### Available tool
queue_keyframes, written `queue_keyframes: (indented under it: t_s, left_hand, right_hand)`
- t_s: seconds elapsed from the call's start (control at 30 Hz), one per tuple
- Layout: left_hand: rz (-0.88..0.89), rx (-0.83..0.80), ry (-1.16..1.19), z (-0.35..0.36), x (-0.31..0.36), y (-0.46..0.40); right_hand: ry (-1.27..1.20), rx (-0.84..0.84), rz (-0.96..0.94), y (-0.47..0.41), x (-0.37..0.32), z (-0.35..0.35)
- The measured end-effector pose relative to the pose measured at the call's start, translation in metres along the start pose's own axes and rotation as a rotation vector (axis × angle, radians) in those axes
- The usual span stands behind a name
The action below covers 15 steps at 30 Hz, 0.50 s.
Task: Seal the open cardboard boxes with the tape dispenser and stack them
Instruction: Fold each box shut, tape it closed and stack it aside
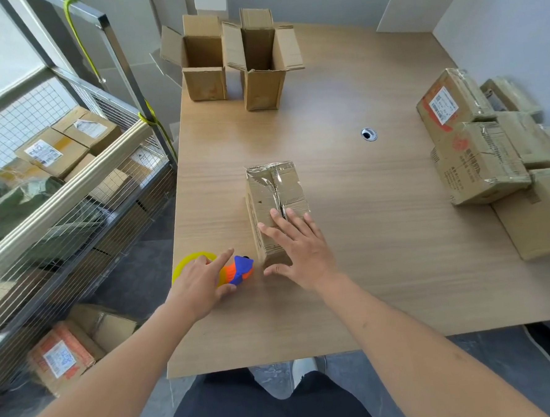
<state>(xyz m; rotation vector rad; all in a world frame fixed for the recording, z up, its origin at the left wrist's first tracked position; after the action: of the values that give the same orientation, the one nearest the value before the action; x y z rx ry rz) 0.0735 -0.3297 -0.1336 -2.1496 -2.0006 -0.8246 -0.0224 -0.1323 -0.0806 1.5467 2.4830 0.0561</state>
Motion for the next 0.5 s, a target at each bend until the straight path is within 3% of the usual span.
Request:
queue_keyframes:
  t_s: [0.13, 0.2, 0.33, 0.43, 0.5]
  left_hand:
    - [-0.058, -0.027, -0.113, -0.013, 0.003, -0.002]
    - [-0.064, 0.062, -0.152, -0.027, 0.010, -0.003]
    - [0.228, 0.367, -0.005, -0.053, 0.047, -0.009]
    - [0.448, 0.443, -0.062, -0.063, 0.084, -0.013]
    - [0.508, 0.441, -0.097, -0.061, 0.102, -0.019]
  right_hand:
    - [-0.018, -0.032, -0.058, 0.005, 0.005, -0.010]
    - [-0.035, -0.045, -0.102, 0.008, 0.009, -0.014]
    - [-0.133, -0.065, -0.159, 0.015, 0.015, -0.023]
    - [-0.251, -0.058, -0.118, 0.019, 0.024, -0.030]
    - [-0.257, 0.042, -0.105, 0.021, 0.032, -0.040]
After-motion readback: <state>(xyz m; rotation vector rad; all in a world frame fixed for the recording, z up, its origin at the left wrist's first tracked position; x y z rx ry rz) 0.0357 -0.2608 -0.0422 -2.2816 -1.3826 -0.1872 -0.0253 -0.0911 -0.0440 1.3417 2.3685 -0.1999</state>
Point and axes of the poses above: each hand's wrist, its own y-axis away from the middle knuckle, its own z-axis out of the palm, x = y × z, the point moved 7 cm from there along -y, towards the middle knuckle, and after that the axes turned 15 degrees about z, right-handed, at the moved point
